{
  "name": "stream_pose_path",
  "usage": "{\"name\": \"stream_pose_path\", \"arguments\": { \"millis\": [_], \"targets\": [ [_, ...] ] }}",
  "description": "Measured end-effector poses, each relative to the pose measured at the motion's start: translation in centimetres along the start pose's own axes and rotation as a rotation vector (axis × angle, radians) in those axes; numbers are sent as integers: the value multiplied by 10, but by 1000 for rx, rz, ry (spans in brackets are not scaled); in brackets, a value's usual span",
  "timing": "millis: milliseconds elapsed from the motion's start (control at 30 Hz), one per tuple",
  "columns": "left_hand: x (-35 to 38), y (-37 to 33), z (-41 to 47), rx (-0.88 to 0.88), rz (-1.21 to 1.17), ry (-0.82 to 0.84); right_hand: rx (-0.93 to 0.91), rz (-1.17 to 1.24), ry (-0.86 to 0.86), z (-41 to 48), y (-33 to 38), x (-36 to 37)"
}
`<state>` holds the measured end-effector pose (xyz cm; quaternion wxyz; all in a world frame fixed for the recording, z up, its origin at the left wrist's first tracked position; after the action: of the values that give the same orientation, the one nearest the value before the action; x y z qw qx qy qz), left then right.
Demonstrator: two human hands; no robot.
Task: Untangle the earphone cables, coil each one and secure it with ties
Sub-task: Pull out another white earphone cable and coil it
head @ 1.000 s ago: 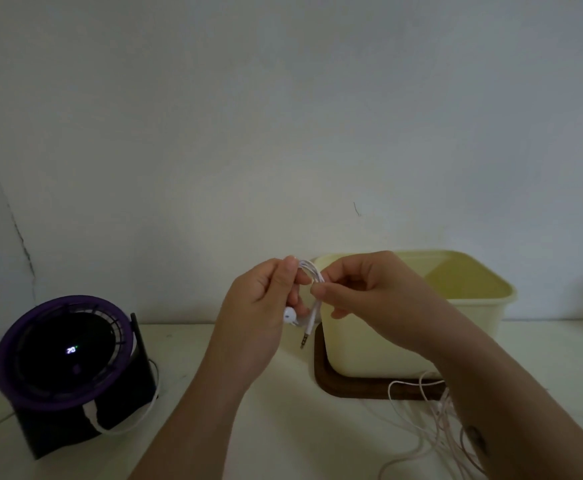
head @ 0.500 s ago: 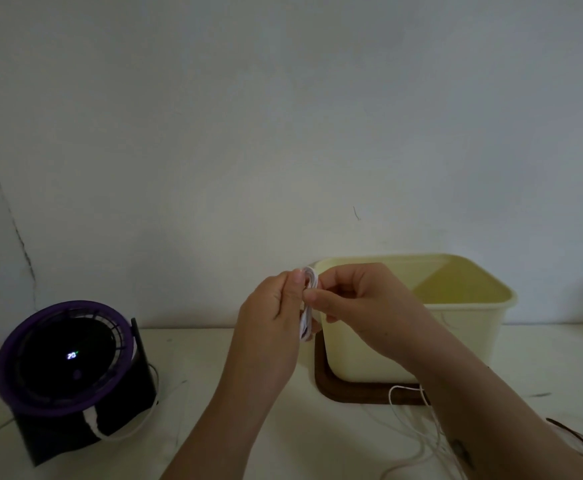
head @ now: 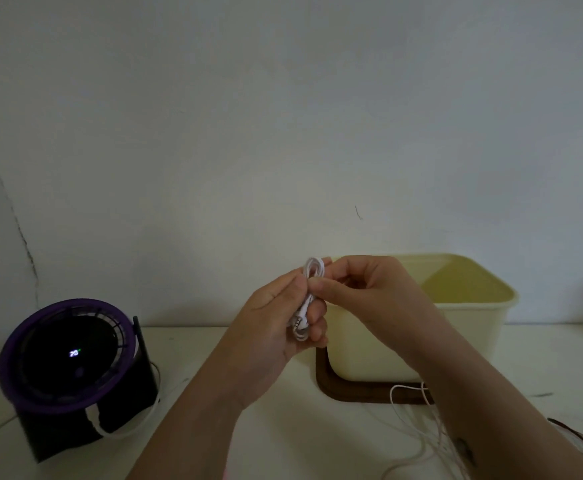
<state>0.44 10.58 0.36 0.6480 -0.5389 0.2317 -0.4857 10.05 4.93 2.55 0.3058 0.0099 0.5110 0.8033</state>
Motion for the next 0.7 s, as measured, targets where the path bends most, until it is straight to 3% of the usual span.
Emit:
{"name": "stream_pose_path", "arguments": {
  "millis": [267,567,700],
  "targets": [
    [-2,-1,-2,53,203,93,77,97,137,1,-8,-7],
    [-1,-3,-11,-55,224,245,-109,33,339,-7,14,0],
    [-2,-1,-13,-101,200,267,-109,75,297,-8,18,-3]
  ]
}}
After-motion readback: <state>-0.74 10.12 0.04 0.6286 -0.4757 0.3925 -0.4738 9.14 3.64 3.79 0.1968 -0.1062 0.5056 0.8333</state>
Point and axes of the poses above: each hand's wrist, its own z-axis towards the middle knuckle, its own x-axis out of the palm, y = z × x, the point moved 6 cm from there along z, towards the middle knuckle, and after that the axes turned 6 degrees about -z, right-handed, at the moved point
